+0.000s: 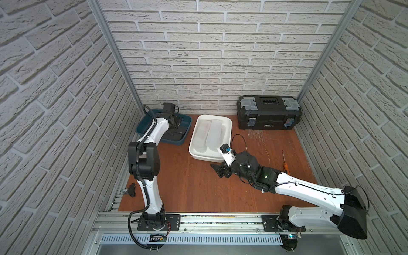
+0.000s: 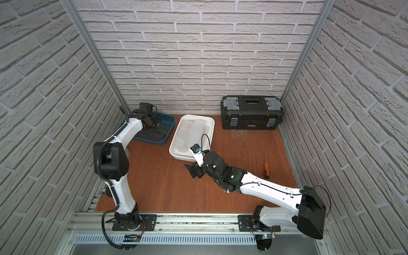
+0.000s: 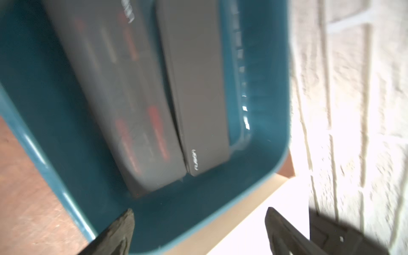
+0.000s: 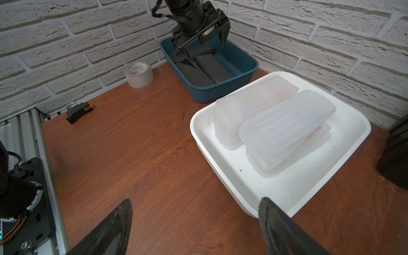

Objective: Place the pencil cases by color into the storage box
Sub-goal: Reset both arms

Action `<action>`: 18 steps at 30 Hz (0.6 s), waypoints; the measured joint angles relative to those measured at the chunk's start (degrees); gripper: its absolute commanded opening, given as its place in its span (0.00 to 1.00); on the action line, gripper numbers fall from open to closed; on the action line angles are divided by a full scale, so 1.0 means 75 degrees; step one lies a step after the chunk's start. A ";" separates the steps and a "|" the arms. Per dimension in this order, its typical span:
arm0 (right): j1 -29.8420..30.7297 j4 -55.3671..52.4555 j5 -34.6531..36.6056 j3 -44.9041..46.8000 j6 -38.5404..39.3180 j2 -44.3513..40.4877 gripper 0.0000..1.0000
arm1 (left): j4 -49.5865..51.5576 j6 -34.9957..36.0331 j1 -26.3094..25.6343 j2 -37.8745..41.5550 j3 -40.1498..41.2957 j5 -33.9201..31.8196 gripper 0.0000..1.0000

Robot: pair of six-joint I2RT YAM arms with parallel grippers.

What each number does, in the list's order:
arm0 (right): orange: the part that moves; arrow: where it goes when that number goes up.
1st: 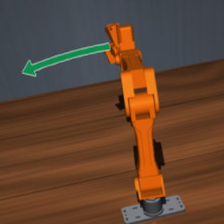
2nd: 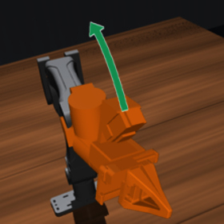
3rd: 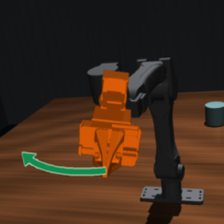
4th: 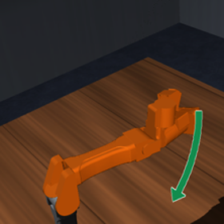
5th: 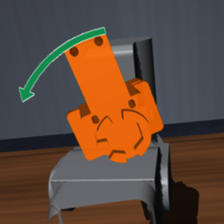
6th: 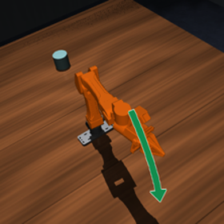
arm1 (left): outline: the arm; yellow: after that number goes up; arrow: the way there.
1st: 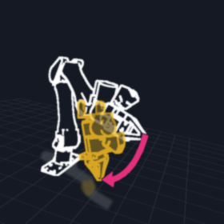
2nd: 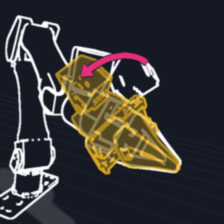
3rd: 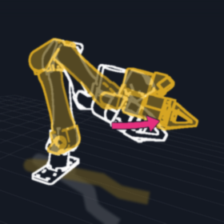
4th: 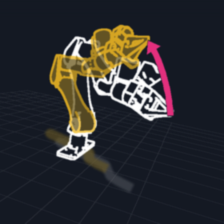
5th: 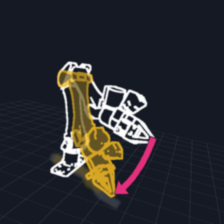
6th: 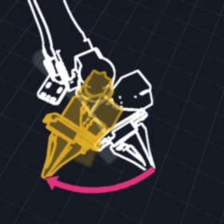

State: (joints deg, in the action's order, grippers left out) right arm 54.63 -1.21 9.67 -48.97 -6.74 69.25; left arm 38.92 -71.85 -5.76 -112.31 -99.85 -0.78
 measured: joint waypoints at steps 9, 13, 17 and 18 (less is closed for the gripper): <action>-0.0560 -0.1166 -0.0006 -0.0912 -0.0286 0.0000 0.92 | 0.0901 0.2291 0.0000 0.0122 -0.1964 0.0274 0.98; -0.1180 -0.1958 0.0006 -0.1486 -0.0455 0.0003 0.93 | 0.1040 0.3413 0.0000 0.0554 -0.2008 0.0560 0.98; -0.1757 -0.2687 0.0114 -0.2055 -0.0475 0.0061 0.97 | 0.0670 0.4299 0.0003 0.1574 -0.1084 0.0699 0.98; -0.1903 -0.2833 0.0122 -0.2177 -0.0478 0.0087 0.97 | 0.0562 0.4473 0.0017 0.1830 -0.0839 0.0723 0.98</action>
State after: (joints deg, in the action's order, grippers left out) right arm 40.36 -22.46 10.59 -65.30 -10.33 69.91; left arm 43.13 -38.30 -5.63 -98.59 -106.15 4.64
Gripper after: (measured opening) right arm 0.962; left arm 0.982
